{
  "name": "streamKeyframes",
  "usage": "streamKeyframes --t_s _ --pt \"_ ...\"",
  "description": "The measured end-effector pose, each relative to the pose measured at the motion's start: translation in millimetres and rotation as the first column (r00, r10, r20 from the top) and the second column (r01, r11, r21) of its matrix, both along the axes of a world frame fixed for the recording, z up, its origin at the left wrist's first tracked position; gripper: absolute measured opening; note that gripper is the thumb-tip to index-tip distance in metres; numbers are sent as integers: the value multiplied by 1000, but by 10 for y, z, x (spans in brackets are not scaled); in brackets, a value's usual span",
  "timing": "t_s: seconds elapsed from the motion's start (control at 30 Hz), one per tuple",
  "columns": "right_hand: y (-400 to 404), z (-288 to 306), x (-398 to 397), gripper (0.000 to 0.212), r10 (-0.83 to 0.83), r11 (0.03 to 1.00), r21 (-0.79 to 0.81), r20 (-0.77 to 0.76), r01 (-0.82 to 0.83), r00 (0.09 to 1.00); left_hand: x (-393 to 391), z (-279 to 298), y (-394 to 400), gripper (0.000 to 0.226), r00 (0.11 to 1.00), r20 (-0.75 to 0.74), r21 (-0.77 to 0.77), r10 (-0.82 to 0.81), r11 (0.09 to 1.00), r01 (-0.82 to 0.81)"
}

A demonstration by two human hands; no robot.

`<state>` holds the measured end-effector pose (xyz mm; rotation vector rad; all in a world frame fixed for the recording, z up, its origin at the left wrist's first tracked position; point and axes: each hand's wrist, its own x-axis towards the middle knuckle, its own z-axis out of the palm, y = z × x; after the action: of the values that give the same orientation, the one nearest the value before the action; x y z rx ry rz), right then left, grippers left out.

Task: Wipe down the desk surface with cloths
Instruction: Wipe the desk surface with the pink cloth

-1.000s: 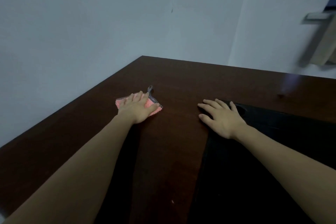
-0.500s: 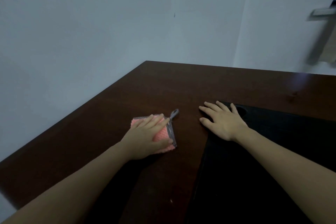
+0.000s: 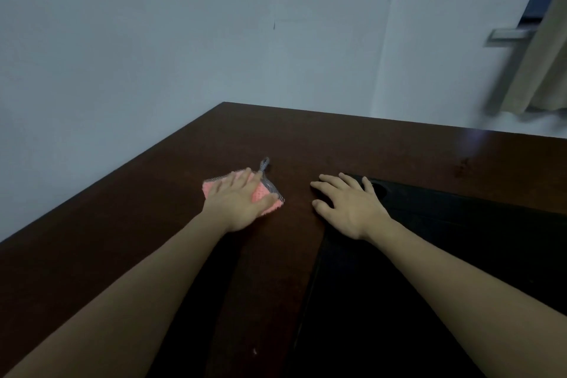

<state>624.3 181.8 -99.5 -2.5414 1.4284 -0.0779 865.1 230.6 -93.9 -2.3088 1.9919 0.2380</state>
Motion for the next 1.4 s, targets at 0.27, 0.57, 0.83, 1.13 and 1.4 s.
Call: streamKeyframes --t_s 0.27,0.57,0.83,1.13,1.4 --pt "-5 -17 -10 58 12 1000 4 -17 -12 1000 42 -53 822 110 955 -22 5 -294 956 295" --pt "-58 -38 -4 55 11 1000 -5 35 -11 999 40 -43 -157 92 998 -10 6 -66 998 66" --pt "-22 -1 -53 49 -7 1000 -22 110 10 994 -361 -5 176 83 994 -37 4 -105 994 105" --pt "-2 99 -518 55 -8 999 -50 -55 5 998 -362 -10 869 89 927 -34 4 -375 927 375" --pt "-95 8 -575 57 -95 995 34 -56 97 994 -476 -1 -169 89 993 -37 6 -109 994 109"
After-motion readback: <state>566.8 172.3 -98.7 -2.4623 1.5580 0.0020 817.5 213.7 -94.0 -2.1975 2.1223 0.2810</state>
